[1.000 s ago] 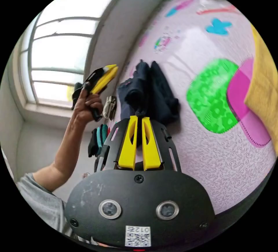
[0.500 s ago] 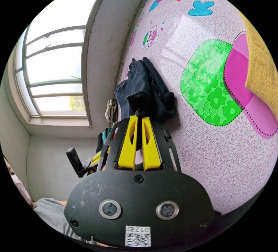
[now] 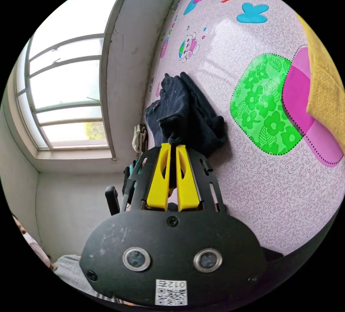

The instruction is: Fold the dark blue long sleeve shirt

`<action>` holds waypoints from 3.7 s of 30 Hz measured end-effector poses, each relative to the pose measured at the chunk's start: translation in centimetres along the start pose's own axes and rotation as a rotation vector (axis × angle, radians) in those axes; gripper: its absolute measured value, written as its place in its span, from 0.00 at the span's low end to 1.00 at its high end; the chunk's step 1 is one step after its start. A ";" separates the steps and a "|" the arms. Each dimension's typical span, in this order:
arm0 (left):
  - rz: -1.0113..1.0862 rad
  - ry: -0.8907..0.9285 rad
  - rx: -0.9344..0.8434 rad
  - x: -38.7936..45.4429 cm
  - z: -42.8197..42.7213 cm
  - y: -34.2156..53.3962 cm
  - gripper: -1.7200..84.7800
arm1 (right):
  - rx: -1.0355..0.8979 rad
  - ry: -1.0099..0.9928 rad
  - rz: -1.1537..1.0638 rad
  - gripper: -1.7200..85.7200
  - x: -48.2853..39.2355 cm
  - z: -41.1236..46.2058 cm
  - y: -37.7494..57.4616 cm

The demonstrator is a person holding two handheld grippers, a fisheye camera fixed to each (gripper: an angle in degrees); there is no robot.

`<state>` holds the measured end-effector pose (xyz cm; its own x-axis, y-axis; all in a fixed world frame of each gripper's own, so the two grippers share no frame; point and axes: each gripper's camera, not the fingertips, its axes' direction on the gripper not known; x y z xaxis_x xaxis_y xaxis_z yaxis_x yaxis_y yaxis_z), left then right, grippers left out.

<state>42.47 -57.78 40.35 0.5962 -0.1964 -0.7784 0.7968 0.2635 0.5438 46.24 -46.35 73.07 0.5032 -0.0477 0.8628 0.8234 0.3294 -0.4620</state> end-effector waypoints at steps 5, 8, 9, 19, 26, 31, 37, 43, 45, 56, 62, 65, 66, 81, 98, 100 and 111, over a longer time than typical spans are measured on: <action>0.139 -0.109 0.088 4.1 -2.2 -1.0 0.04 | 0.056 0.067 -0.367 0.01 -6.7 -1.8 -0.1; 0.243 -0.152 -0.020 6.3 1.0 -2.4 0.03 | -0.012 0.139 -0.090 0.02 1.1 0.2 -0.1; 0.265 -0.143 -0.086 6.6 2.8 -3.0 0.03 | -0.036 0.141 -0.026 0.02 3.0 0.8 0.1; 0.266 -0.086 -0.098 7.1 5.8 -4.8 0.03 | 0.056 0.009 0.076 0.09 6.2 0.5 2.4; 0.270 -0.098 -0.094 7.5 7.0 -5.5 0.03 | 0.067 0.071 0.003 0.13 3.6 1.3 1.5; 0.267 -0.093 -0.103 7.2 7.7 -6.2 0.03 | 0.037 0.076 0.039 0.10 2.9 4.1 -0.7; 0.256 -0.075 -0.102 6.6 8.3 -6.6 0.03 | 0.003 0.180 -0.315 0.03 -4.2 5.1 -2.6; 0.297 -0.126 -0.114 7.1 8.8 -7.1 0.03 | -0.096 0.389 -0.357 0.04 -2.3 8.3 -2.9; 0.311 -0.143 -0.115 7.2 8.9 -7.1 0.03 | -0.066 0.301 -0.279 0.05 -1.1 7.5 -2.8; 0.306 -0.125 -0.117 5.5 8.9 -7.2 0.03 | -0.083 0.078 0.011 0.12 1.5 4.5 3.9; 0.304 -0.126 -0.118 4.7 8.6 -7.1 0.03 | -0.073 0.101 -0.004 0.07 0.4 5.4 4.2; 0.309 -0.124 -0.117 4.3 7.8 -7.1 0.03 | -0.021 0.104 -0.128 0.03 -2.8 4.5 3.9; 0.306 -0.115 -0.098 4.2 6.9 -7.0 0.03 | -0.006 0.109 -0.176 0.03 -4.0 4.2 3.9; 0.418 -0.197 -0.114 4.8 5.4 -5.8 0.02 | 0.067 0.387 -0.437 0.02 -9.6 5.0 5.7; 0.345 -0.097 0.142 -2.9 -1.6 -5.3 0.02 | -0.047 0.450 -0.379 0.02 -8.4 7.5 4.0; 0.406 -0.136 0.103 -2.0 0.7 -6.1 0.02 | -0.049 0.449 -0.383 0.02 -8.5 7.5 3.9; 0.253 0.062 -0.015 -8.3 -1.5 -4.6 0.03 | -0.067 0.480 -0.389 0.02 -10.0 8.0 2.8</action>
<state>33.72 -55.92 43.89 0.7691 -0.0644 -0.6359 0.6210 0.3108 0.7195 41.43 -37.39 64.78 0.2121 -0.5760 0.7895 0.9770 0.1436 -0.1576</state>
